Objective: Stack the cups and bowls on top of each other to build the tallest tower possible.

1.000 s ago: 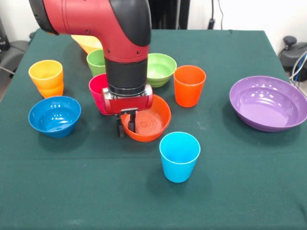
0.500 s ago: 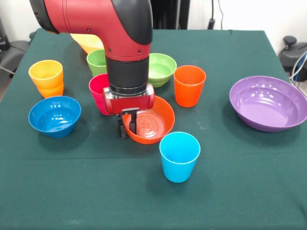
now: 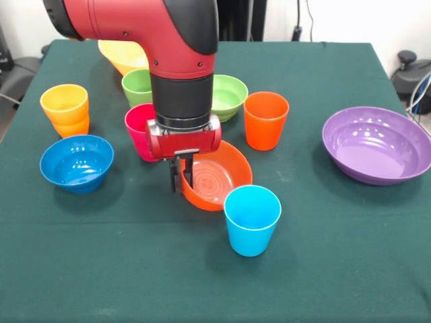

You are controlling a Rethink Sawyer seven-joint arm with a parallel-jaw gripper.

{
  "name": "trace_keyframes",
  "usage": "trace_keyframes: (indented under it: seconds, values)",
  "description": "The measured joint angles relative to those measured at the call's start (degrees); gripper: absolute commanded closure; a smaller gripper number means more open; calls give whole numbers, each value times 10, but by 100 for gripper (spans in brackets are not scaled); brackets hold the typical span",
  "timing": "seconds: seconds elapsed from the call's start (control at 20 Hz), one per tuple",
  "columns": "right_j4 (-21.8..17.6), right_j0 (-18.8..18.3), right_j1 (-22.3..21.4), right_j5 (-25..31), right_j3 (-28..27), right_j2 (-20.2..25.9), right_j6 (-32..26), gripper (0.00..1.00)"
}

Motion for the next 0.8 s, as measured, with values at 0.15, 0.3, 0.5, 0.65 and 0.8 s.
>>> trace_keyframes:
  seconds: [0.15,0.3,0.5,0.65,0.8]
  values:
    - [0,0,-9,7,5,7,0,100]
    - [0,-1,-28,31,19,14,0,100]
    - [0,-6,-53,62,38,25,0,100]
    - [0,-12,-65,79,47,35,0,100]
    - [0,-18,-71,91,49,45,0,100]
